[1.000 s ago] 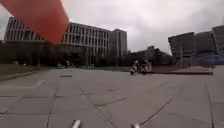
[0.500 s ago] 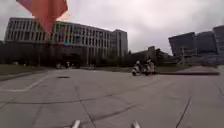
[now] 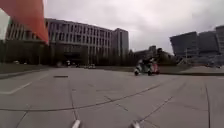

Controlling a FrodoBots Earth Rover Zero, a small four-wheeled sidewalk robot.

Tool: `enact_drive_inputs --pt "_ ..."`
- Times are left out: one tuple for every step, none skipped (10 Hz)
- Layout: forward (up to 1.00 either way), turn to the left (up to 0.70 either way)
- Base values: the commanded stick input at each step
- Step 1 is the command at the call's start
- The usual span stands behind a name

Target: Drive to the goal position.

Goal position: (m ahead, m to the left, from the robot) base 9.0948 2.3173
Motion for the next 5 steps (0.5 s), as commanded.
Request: enact_drive_inputs --pt "0.85 0.06" --pt "0.85 0.30" --pt "0.85 0.30" --pt "0.85 0.15" --pt "0.85 0.00"
